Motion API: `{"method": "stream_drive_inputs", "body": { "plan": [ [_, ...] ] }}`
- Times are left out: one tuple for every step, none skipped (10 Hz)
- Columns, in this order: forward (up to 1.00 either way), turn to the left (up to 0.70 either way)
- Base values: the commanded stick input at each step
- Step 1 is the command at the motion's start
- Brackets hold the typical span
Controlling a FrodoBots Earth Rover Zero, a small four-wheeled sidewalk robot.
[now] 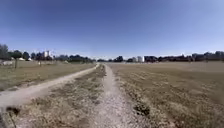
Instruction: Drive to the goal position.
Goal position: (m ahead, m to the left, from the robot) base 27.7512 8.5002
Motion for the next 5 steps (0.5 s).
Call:
{"method": "stream_drive_inputs", "body": {
  "plan": [
    [0.69,0.06],
    [0.69,0.06],
    [0.69,0.06],
    [0.69,0.06],
    [0.69,0.06]
  ]
}}
